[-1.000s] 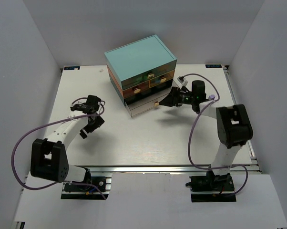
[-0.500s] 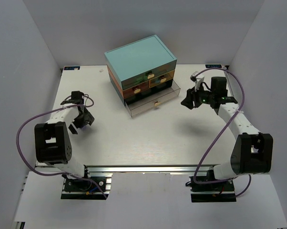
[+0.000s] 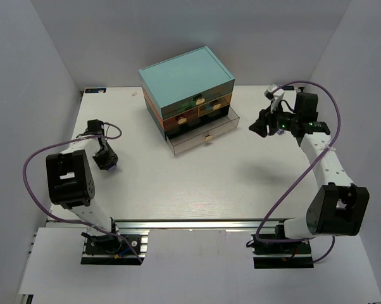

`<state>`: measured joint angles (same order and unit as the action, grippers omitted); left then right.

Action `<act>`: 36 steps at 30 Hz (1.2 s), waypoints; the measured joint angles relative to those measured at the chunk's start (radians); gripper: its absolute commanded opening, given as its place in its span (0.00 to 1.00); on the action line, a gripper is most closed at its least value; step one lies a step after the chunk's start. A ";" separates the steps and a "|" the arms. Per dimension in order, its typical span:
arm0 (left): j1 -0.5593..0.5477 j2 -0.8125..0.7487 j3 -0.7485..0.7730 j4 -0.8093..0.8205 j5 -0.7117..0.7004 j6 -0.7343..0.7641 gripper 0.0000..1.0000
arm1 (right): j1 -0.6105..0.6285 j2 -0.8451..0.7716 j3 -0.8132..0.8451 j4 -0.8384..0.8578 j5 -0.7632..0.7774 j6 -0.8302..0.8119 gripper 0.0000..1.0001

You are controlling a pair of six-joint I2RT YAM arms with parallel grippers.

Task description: Sort the legos into containers by color

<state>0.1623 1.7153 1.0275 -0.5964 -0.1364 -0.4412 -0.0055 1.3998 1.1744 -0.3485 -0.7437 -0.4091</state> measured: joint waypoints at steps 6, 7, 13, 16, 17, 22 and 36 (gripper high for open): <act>0.005 -0.049 -0.031 0.050 0.075 0.004 0.06 | -0.048 0.000 0.021 -0.014 0.018 0.010 0.45; 0.002 -0.080 -0.043 0.054 0.108 0.005 0.05 | -0.055 0.000 0.022 -0.014 0.034 0.016 0.36; -0.104 -0.381 -0.114 0.204 0.401 -0.039 0.03 | -0.093 -0.011 0.050 -0.010 0.203 0.111 0.00; -0.191 -0.487 -0.116 0.288 0.500 -0.072 0.03 | -0.119 -0.002 0.113 -0.029 0.247 0.122 0.00; -0.239 -0.507 -0.098 0.314 0.534 -0.082 0.02 | -0.127 0.006 0.141 -0.037 0.253 0.126 0.00; -0.440 -0.415 0.071 0.342 0.561 -0.085 0.04 | -0.163 0.085 0.266 -0.076 0.245 0.154 0.00; -0.778 0.156 0.692 0.058 0.066 0.171 0.14 | -0.219 0.120 0.283 -0.185 0.195 0.163 0.12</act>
<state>-0.6159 1.8713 1.7191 -0.5385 -0.0700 -0.2699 -0.2241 1.5200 1.4570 -0.5339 -0.5491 -0.2466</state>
